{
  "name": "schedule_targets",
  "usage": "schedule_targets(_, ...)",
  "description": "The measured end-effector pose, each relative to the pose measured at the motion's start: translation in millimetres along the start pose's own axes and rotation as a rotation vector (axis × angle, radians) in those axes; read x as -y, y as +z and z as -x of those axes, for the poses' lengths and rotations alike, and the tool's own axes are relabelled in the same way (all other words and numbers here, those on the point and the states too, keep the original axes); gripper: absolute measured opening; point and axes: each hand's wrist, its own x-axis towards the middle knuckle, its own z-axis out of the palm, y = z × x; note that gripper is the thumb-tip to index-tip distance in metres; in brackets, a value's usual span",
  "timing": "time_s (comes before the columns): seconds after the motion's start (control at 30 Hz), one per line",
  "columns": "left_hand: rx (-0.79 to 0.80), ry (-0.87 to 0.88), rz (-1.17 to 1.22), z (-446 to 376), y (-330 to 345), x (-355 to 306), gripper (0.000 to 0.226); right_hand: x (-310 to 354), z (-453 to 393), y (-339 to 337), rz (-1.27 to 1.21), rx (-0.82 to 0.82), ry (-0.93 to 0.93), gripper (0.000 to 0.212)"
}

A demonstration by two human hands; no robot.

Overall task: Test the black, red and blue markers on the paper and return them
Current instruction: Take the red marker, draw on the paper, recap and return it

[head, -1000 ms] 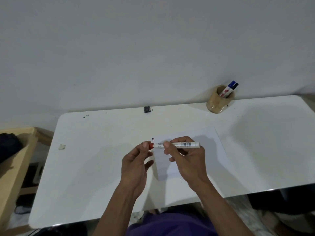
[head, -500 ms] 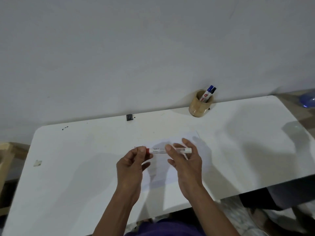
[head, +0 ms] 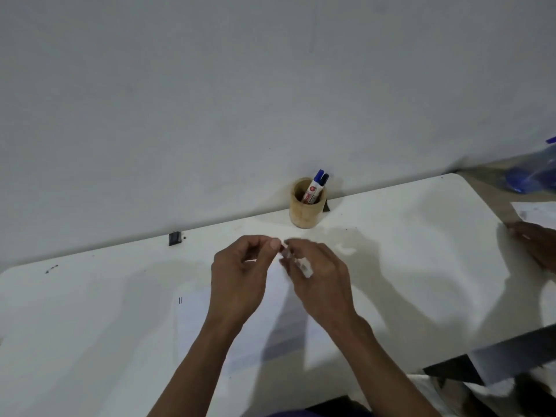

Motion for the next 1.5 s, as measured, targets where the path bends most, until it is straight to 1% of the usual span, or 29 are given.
schedule_targets(0.07, -0.016, -0.034, 0.004, -11, 17, -2, 0.014, -8, -19, -13, -0.111, -0.018, 0.138, 0.039)
schedule_targets(0.13, -0.054, -0.049, -0.025, -25, 33, -2, 0.023, -18, -43, -26, -0.253, -0.122, 0.251, 0.051)
schedule_targets(0.17, -0.063, -0.050, -0.046, -32, 41, -1, 0.028, -24, -56, -31, -0.301, -0.191, 0.274, 0.055)
schedule_targets(0.23, -0.064, -0.040, -0.101, -46, 56, 0, 0.038, -37, -81, -39, -0.361, -0.297, 0.291, 0.056)
schedule_targets(0.33, -0.067, -0.023, -0.170, -67, 79, 5, 0.049, -54, -113, -42, -0.402, -0.348, 0.291, 0.051)
schedule_targets(0.4, -0.066, -0.030, -0.206, -82, 93, 7, 0.056, -65, -128, -39, -0.394, -0.336, 0.288, 0.048)
schedule_targets(0.5, -0.046, -0.045, -0.236, -100, 110, 11, 0.064, -79, -136, -28, -0.356, -0.256, 0.316, 0.045)
schedule_targets(0.63, -0.025, -0.017, -0.282, -115, 122, 21, 0.070, -95, -131, -12, -0.289, -0.149, 0.306, 0.043)
schedule_targets(0.7, -0.026, -0.006, -0.284, -117, 124, 27, 0.069, -103, -128, -4, -0.269, -0.124, 0.319, 0.041)
schedule_targets(0.9, -0.027, 0.024, -0.192, -113, 124, 29, 0.057, -114, -122, 13, -0.172, -0.120, 0.315, 0.036)
schedule_targets(1.03, -0.024, 0.030, -0.161, -111, 125, 30, 0.057, -111, -126, 14, -0.178, -0.134, 0.363, 0.042)
schedule_targets(1.1, -0.023, 0.021, -0.147, -111, 125, 30, 0.057, -109, -133, 14, -0.141, -0.142, 0.360, 0.044)
schedule_targets(1.2, -0.023, 0.022, -0.149, -111, 125, 32, 0.061, -107, -146, 16, -0.069, -0.131, 0.334, 0.037)
schedule_targets(1.3, -0.021, 0.020, -0.149, -112, 125, 32, 0.063, -107, -154, 21, -0.005, -0.127, 0.356, 0.028)
schedule_targets(1.5, -0.024, 0.034, -0.128, -113, 126, 35, 0.060, -106, -155, 28, -0.005, -0.138, 0.396, 0.023)
